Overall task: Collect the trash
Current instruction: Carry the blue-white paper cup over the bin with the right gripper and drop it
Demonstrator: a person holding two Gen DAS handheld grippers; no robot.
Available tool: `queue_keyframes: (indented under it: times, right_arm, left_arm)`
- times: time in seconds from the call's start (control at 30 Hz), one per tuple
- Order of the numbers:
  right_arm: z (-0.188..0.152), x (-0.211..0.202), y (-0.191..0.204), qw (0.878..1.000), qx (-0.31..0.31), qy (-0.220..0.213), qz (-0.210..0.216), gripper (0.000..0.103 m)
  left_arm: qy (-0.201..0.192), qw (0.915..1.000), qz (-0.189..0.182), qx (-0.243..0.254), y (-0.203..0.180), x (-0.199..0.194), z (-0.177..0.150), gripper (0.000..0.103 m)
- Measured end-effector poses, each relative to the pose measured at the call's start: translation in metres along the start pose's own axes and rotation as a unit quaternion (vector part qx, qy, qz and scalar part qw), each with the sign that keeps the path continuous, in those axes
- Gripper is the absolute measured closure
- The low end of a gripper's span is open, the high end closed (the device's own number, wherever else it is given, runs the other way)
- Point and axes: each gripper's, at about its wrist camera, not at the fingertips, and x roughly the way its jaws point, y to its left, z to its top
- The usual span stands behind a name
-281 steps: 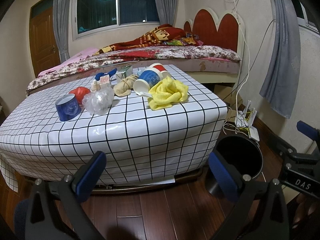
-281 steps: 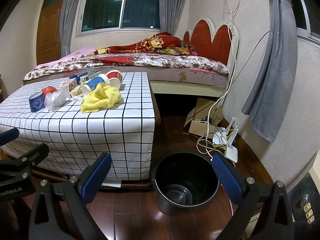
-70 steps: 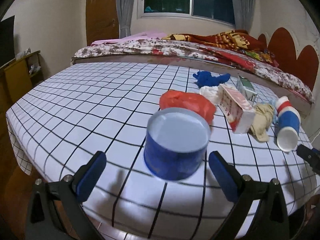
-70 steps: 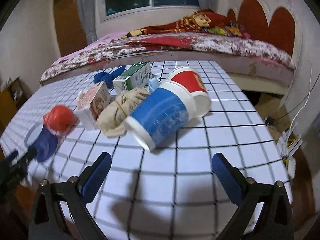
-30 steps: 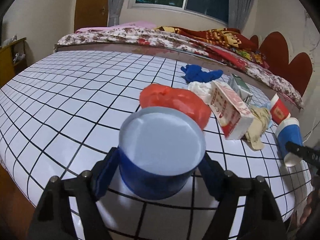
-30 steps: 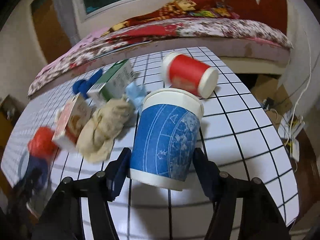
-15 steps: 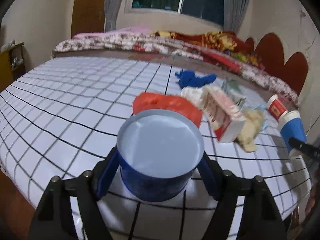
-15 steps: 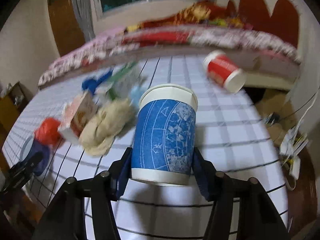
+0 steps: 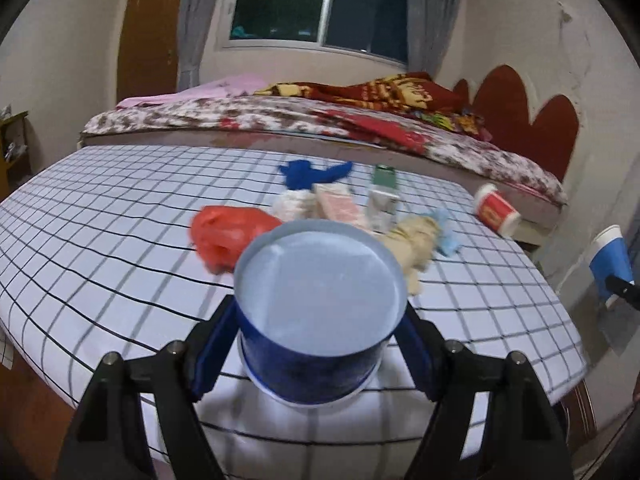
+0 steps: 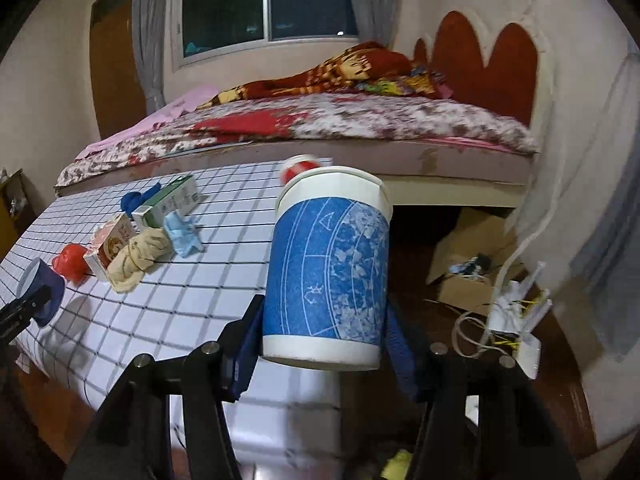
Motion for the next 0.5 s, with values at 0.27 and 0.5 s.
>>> queue_keyframes:
  times: [0.27,0.5]
  right_arm:
    - [-0.051,-0.050,-0.048,1.000,-0.007,0.018,-0.018,0.044]
    - [-0.089,-0.071,-0.080,0.999,0.014,0.030,-0.018,0.044]
  left_arm:
    - [0.007,0.9974,-0.058,0.043,-0.072,-0.019,-0.015,0.027]
    - [0.021,0.9892,-0.115,0.088,-0.145,-0.036,-0.031,0.027]
